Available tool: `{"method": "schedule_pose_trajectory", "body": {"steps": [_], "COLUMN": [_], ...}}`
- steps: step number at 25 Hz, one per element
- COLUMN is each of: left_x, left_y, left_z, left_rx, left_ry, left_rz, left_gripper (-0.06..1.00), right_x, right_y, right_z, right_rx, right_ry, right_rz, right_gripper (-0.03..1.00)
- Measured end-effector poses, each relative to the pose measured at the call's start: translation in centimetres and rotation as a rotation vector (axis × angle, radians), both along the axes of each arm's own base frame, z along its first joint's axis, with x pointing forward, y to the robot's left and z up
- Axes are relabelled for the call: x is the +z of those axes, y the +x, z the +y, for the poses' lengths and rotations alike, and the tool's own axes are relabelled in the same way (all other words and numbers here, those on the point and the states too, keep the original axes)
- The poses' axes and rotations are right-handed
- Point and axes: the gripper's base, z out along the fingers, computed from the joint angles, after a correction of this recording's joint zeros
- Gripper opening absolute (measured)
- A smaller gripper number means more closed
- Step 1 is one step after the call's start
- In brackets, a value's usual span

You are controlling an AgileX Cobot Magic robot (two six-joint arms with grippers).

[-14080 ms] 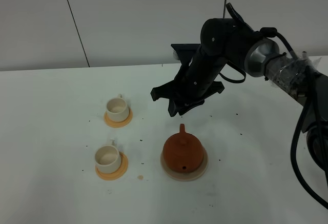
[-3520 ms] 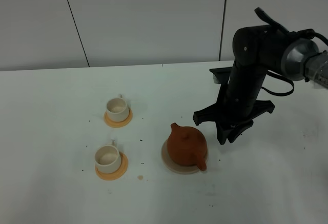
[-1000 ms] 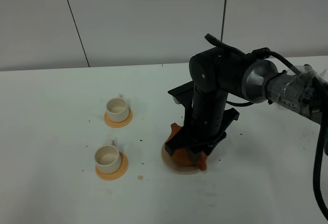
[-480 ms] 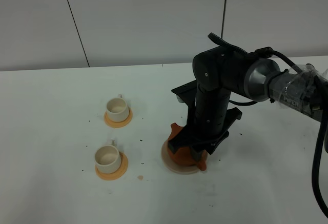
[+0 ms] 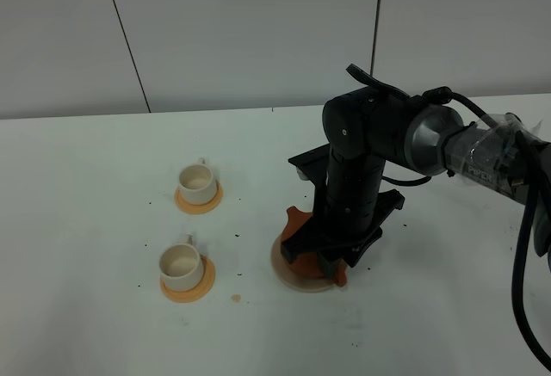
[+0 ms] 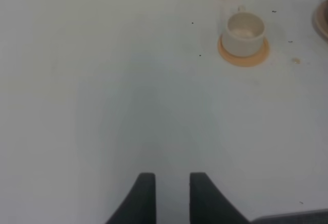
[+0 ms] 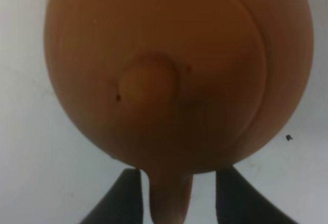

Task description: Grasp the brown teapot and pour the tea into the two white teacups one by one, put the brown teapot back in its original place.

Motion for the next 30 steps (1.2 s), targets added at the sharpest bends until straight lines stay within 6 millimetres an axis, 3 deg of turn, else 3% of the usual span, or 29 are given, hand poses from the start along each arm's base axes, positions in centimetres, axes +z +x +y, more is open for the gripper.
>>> {"method": "schedule_pose_trajectory", "body": {"steps": [14,30], "left_x": [0.0,0.0], "left_y": [0.0,0.0], "left_z": [0.0,0.0], "left_rx": [0.0,0.0], "left_ry": [0.0,0.0], "left_rz": [0.0,0.0], "left_gripper": [0.23,0.23], "right_x": [0.0,0.0], "right_y": [0.04,0.03], "right_z": [0.01,0.02], "right_rx": [0.0,-0.005], "right_ry": [0.002,0.002], "right_rz": [-0.004,-0.003], "right_gripper": [0.23,0.22]}}
